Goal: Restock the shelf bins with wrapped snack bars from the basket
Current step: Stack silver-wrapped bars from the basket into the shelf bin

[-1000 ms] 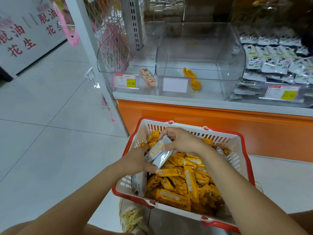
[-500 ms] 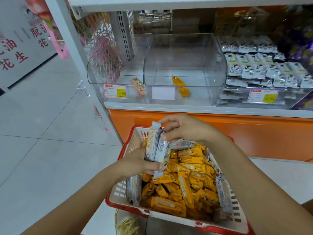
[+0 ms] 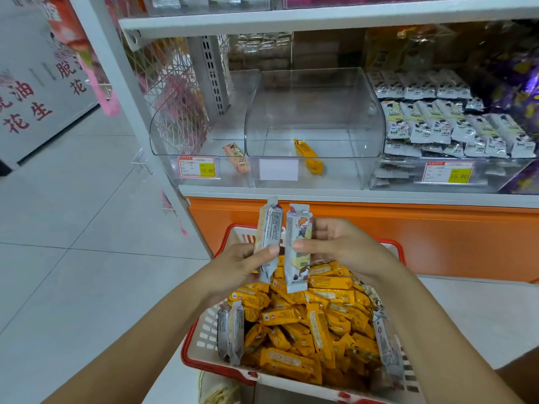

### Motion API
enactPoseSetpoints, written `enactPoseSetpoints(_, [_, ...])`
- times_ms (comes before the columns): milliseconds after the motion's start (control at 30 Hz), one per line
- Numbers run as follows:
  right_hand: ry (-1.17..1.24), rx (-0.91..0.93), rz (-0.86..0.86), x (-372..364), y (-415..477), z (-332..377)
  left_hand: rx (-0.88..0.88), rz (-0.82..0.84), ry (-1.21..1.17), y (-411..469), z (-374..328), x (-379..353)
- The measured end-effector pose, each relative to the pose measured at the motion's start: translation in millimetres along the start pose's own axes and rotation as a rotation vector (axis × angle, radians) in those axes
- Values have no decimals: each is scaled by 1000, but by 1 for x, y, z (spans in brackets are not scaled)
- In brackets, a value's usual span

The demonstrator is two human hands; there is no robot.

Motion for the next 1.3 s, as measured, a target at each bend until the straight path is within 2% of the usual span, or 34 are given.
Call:
enactPoseSetpoints(167, [90, 43, -125, 18, -11, -6, -38, -5, -140, 4, -4, 5])
enactPoseSetpoints(367, [93, 56, -145, 16, -12, -4, -55, 124, -394, 12, -14, -10])
enactPoseSetpoints(567, [83, 107, -398, 26, -14, 11, -113, 277, -392, 25, -38, -25])
enactPoseSetpoints(733, [-134, 271, -647, 39, -27, 30, -167, 377, -522, 45, -62, -41])
enactPoseSetpoints(867, [-304, 354, -738, 43, -42, 44, -217, 279, -546, 60, -85, -58])
enactPoseSetpoints(1033, [-621, 306, -774, 51, -50, 58, -280, 250, -550, 78, -116, -78])
enactPoseSetpoints(1100, [-647, 312, -826, 64, -52, 65, -281, 246, -567, 85, -128, -84])
enactPoseSetpoints(1167, [-637, 323, -904, 84, -55, 73, -313, 156, -383, 91, -137, -86])
enactPoseSetpoints(1267, [-684, 321, -1100, 130, -64, 83, -423, -286, 473, 105, -141, -73])
enactPoseSetpoints(1300, [-698, 316, -1167, 148, -66, 84, -448, -385, 690, 109, -139, -69])
Point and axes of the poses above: each hand's wrist, its own y-axis towards the middle knuckle, its own x-axis out of the back of the hand, z = x × y, the point moved 2 cm from there along y, towards the middle knuckle, and after that the axes turned 3 degrees about z, right-handed, at the moved point
